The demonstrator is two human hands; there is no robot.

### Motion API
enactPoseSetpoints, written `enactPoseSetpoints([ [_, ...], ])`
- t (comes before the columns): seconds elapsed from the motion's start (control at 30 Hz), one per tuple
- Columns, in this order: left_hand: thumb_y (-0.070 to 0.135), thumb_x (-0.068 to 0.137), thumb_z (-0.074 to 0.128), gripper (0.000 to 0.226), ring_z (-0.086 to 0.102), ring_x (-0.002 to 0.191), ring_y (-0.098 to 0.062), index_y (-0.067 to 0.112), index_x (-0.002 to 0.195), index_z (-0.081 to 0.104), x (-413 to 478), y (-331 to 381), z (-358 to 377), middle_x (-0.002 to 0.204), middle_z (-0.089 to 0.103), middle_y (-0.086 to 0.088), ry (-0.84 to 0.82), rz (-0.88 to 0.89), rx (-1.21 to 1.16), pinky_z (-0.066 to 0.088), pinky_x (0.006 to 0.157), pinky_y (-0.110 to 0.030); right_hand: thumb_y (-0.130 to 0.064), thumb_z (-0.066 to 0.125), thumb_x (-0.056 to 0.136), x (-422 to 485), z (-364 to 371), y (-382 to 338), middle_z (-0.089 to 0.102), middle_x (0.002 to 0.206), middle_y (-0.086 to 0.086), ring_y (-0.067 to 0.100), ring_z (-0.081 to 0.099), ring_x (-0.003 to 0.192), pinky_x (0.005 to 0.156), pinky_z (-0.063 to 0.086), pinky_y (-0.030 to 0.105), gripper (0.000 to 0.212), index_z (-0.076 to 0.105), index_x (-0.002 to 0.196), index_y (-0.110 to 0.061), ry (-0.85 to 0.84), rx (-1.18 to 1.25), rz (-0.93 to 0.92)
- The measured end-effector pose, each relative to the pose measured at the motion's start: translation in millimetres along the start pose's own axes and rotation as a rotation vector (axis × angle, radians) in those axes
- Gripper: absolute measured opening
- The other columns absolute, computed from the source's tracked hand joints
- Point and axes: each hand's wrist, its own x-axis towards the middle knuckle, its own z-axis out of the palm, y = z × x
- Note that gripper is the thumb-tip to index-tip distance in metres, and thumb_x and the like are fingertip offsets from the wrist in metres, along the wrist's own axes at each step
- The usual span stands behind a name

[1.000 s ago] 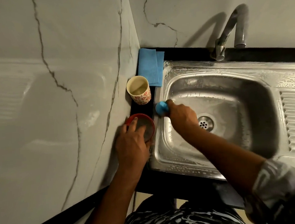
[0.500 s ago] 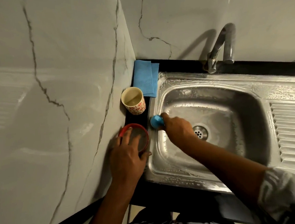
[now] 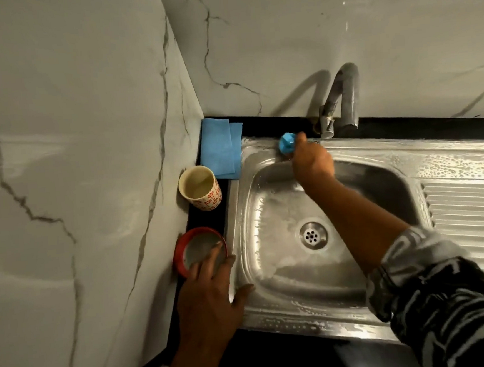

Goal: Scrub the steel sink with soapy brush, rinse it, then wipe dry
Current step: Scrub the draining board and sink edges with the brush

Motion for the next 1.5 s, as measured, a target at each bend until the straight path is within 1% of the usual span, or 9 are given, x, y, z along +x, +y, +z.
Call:
enactPoseSetpoints([
  [0.13,0.076,0.088,0.054,0.068,0.056,0.126,-0.029,0.029,0.133,0.071,1.0,2.9,2.2,0.152,0.057,-0.001,-0.013,0.025,-0.004,0.057,0.093,-0.044,-0.020,0.044,0.106,0.0,2.3,10.5,0.067,0.120,0.021,0.041,0.067,0.108,0.088,0.054,0.050,0.039,0.040,0.145,-0.014,0.034,-0.044,0.071],
  [0.37,0.072,0.079,0.076,0.068,0.061,0.124,-0.029,0.030,0.132,0.070,-7.2,10.7,0.5,0.150,0.059,-0.001,-0.051,0.024,0.031,0.059,0.088,-0.040,-0.020,0.049,0.106,2.8,16.5,-52.0,0.066,0.113,0.020,0.035,0.068,0.100,0.082,0.059,0.048,0.043,0.036,0.145,-0.013,-0.065,0.000,-0.085],
  [0.53,0.061,0.083,0.080,0.063,0.056,0.126,-0.026,0.026,0.134,0.070,-12.7,4.5,-1.2,0.153,0.057,-0.001,-0.045,0.036,0.005,0.055,0.093,-0.038,-0.034,0.048,0.107,-4.6,16.1,-25.7,0.066,0.122,0.019,0.037,0.065,0.112,0.089,0.053,0.045,0.040,0.045,0.142,-0.014,-0.141,0.042,-0.115],
  [0.67,0.043,0.080,0.089,0.055,0.061,0.120,-0.029,0.023,0.129,0.074,-19.4,-10.0,-4.4,0.146,0.062,-0.001,-0.012,0.000,-0.012,0.059,0.082,-0.040,-0.039,0.053,0.104,-53.0,35.8,10.5,0.068,0.119,0.019,0.037,0.067,0.103,0.084,0.055,0.046,0.045,0.042,0.140,-0.014,-0.210,0.136,-0.127],
  [0.8,0.020,0.079,0.091,0.049,0.069,0.109,-0.031,0.020,0.125,0.076,-28.7,-26.2,-4.0,0.139,0.067,-0.005,0.020,-0.013,0.001,0.060,0.075,-0.042,-0.036,0.059,0.103,-113.2,48.9,32.0,0.070,0.112,0.024,0.044,0.067,0.098,0.072,0.044,0.038,0.043,0.044,0.134,-0.011,-0.132,0.341,-0.054],
  [0.9,0.009,0.082,0.086,0.037,0.070,0.104,-0.031,0.016,0.118,0.078,-26.8,-38.1,0.4,0.131,0.071,-0.006,0.075,0.001,-0.010,0.059,0.079,-0.041,-0.032,0.057,0.104,-154.7,47.7,39.1,0.070,0.111,0.025,0.044,0.068,0.094,0.069,0.049,0.039,0.039,0.043,0.133,-0.010,-0.096,0.395,-0.073],
  [1.1,0.012,0.093,0.075,0.022,0.066,0.099,-0.030,0.014,0.115,0.078,-9.3,-48.5,5.0,0.127,0.071,-0.006,0.102,0.034,-0.005,0.055,0.079,-0.039,-0.035,0.053,0.104,-191.5,38.1,46.0,0.073,0.090,0.014,0.040,0.067,0.075,0.059,0.047,0.039,0.029,0.048,0.125,-0.016,0.046,0.357,-0.071],
  [1.33,0.010,0.088,0.078,0.021,0.065,0.095,-0.035,0.011,0.108,0.078,-3.6,-42.1,0.0,0.115,0.074,-0.008,0.186,0.064,-0.028,0.053,0.077,-0.041,-0.040,0.058,0.100,-228.7,18.2,43.1,0.073,0.096,0.014,0.039,0.065,0.089,0.073,0.054,0.046,0.034,0.061,0.123,-0.015,0.127,0.269,-0.130],
  [1.5,0.014,0.086,0.082,0.032,0.064,0.107,-0.032,0.013,0.117,0.077,-24.1,-28.2,-14.7,0.124,0.073,-0.006,0.218,-0.043,-0.050,0.055,0.084,-0.043,-0.037,0.065,0.098,-259.4,11.3,43.8,0.071,0.099,0.008,0.028,0.063,0.086,0.070,0.041,0.032,0.028,0.071,0.116,-0.015,0.104,0.315,-0.231],
])
